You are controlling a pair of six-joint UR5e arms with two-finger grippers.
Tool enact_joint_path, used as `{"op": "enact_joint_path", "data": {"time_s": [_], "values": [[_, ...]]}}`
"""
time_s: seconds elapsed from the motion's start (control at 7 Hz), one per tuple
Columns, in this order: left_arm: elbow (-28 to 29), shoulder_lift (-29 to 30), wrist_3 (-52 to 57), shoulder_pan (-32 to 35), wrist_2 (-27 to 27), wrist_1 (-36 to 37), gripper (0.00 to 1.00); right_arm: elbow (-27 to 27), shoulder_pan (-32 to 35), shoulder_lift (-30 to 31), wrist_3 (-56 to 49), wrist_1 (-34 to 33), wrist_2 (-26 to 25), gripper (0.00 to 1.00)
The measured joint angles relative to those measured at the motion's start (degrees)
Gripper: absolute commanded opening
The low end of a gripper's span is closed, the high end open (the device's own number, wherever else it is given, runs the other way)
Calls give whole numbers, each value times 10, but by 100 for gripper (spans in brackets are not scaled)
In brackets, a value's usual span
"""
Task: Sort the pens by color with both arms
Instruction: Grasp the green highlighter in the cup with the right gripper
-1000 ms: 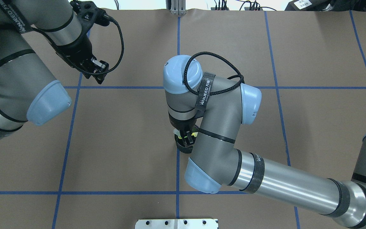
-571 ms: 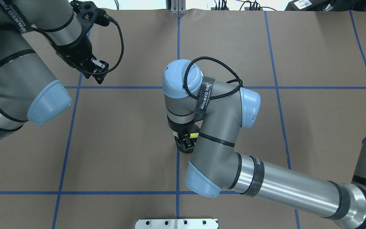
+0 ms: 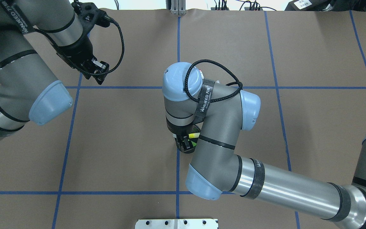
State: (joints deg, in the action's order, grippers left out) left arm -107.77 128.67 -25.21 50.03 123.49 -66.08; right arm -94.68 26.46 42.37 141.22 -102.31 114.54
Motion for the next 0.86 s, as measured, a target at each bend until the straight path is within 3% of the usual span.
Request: {"op": "enact_joint_path", "data": {"time_s": [0.86], "values": [[3, 0, -1, 0, 0, 0, 47, -17, -8, 10, 9, 5, 0, 61]]}}
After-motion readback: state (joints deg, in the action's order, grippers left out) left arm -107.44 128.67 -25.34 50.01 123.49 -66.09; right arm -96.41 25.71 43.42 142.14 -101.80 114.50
